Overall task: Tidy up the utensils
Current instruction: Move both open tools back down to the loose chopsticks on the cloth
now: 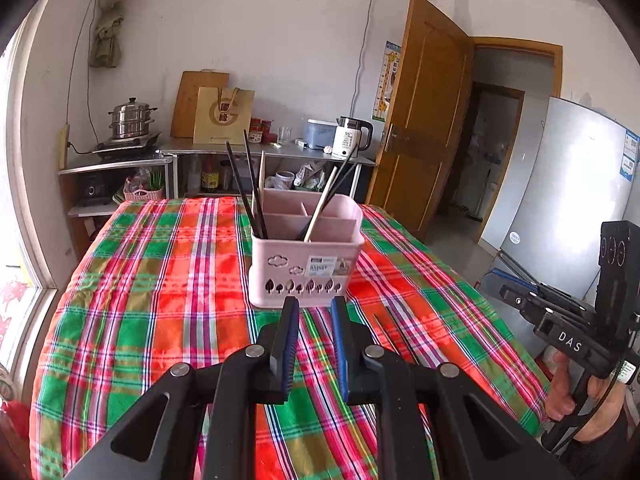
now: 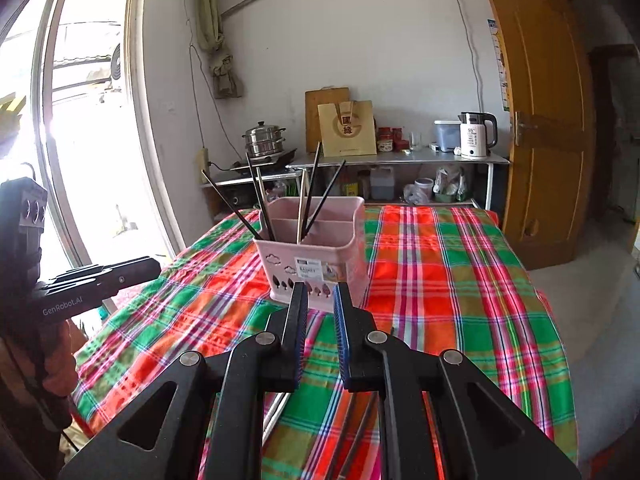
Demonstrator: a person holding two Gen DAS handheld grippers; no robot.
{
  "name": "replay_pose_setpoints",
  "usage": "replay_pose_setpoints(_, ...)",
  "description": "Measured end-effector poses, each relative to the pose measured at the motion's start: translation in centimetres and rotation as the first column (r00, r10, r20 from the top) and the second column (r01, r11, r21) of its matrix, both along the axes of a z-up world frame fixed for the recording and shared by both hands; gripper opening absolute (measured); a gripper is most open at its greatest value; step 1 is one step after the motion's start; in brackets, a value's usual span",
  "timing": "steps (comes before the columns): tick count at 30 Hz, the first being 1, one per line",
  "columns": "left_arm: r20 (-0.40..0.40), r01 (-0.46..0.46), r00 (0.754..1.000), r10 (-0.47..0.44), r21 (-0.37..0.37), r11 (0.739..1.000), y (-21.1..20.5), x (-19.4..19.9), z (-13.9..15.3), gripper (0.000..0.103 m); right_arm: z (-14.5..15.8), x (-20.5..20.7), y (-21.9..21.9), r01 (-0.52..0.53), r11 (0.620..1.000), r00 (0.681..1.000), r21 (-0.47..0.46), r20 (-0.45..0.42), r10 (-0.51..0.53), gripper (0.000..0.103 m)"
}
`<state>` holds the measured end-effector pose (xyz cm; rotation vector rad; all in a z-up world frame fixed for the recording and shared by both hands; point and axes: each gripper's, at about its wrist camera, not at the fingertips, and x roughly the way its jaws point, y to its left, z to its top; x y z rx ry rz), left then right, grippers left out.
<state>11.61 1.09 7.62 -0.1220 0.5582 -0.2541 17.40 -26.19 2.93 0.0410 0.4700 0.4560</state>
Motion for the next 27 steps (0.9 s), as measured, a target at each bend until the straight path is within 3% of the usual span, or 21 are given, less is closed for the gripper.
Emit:
replay_pose_setpoints(9,-0.058,0.018,0.998,-0.018,-0.005,1.000,-1.2,-1.9,-3.0,0.016,-2.2,-1.1,-2.0,0.030,1.000,0.998,0.004,-0.054,-0.029,0.014)
replay_pose_setpoints(27,-0.160,0.051,0.986,-0.052,-0.007,0.999,-2.6,1.1,-6.2,0.021,-6.1,1.8,-2.2,0.050,0.998,0.982,-0.041,-0.179,-0.056,0.014)
